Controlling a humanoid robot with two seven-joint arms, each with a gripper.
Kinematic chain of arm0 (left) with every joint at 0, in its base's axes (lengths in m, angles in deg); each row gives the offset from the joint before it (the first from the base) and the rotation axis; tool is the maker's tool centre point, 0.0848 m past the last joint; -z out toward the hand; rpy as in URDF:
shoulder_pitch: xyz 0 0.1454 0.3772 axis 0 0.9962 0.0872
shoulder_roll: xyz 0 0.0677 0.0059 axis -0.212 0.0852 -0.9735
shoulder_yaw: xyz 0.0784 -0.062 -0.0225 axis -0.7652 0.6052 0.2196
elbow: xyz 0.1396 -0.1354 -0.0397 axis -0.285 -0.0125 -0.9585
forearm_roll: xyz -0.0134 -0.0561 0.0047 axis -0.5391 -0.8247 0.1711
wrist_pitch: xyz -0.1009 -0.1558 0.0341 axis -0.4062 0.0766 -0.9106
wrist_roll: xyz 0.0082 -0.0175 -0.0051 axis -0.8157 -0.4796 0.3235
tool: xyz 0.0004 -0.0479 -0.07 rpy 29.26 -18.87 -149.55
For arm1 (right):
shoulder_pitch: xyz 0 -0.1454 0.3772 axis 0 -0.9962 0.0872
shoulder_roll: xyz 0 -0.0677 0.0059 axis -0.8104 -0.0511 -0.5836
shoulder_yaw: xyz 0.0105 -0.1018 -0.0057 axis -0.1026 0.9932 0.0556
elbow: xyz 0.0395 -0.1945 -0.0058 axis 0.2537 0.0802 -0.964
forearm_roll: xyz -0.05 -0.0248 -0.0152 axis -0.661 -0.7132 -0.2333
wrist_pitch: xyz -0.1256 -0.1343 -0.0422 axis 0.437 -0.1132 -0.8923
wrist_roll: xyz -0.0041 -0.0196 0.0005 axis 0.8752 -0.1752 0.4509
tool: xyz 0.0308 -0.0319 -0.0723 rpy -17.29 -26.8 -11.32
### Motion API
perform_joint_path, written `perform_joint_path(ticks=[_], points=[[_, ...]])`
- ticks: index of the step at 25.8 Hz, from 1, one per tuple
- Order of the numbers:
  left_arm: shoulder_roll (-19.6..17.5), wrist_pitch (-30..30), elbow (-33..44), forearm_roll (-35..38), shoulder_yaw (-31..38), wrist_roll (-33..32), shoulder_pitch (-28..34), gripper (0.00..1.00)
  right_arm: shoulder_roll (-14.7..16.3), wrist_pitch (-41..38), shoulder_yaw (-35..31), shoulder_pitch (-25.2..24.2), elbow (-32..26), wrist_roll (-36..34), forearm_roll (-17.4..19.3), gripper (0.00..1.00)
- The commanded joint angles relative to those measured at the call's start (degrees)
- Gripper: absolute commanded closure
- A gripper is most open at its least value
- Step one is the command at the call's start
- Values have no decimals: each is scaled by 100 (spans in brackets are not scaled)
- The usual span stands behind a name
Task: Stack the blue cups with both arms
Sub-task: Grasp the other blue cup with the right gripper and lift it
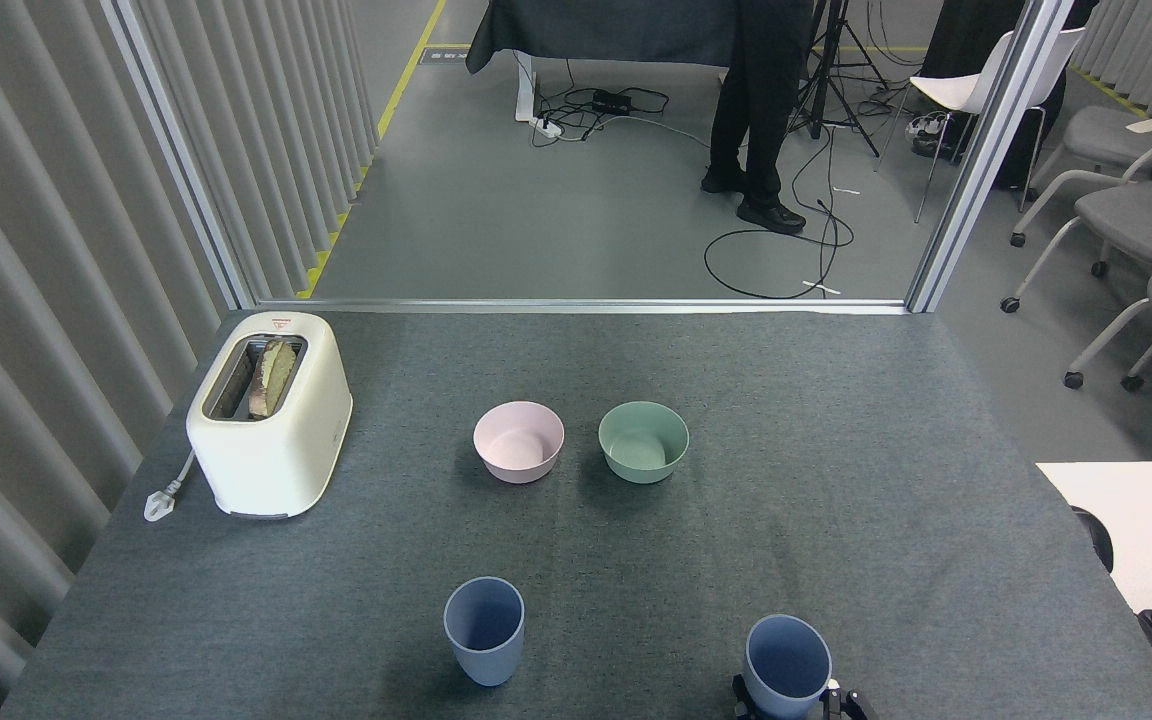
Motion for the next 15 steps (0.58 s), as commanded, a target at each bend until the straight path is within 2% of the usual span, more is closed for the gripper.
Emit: perform_joint_path(ticks=[1, 3, 5, 7, 11, 15], points=[[0, -10, 2, 9, 5, -1, 8, 0, -63, 11, 14, 135, -98, -15, -9, 46], [0, -1, 2, 9, -4, -1, -1, 0, -203, 37, 146, 591, -98, 108, -36, 46], [9, -1, -7, 9, -4, -1, -10, 0, -563, 46, 392, 1022, -36, 556, -150, 46], [0, -10, -24, 9, -4, -1, -10, 0, -880, 46, 577, 1418, 52, 917, -414, 45], [9, -19, -60, 9, -4, 8, 8, 0, -1504, 11, 1051, 1743, 148, 1146, -932, 43], [9, -19, -86, 9, -4, 8, 16, 0, -1574, -7, 1464, 1849, 131, 1313, -1029, 43]])
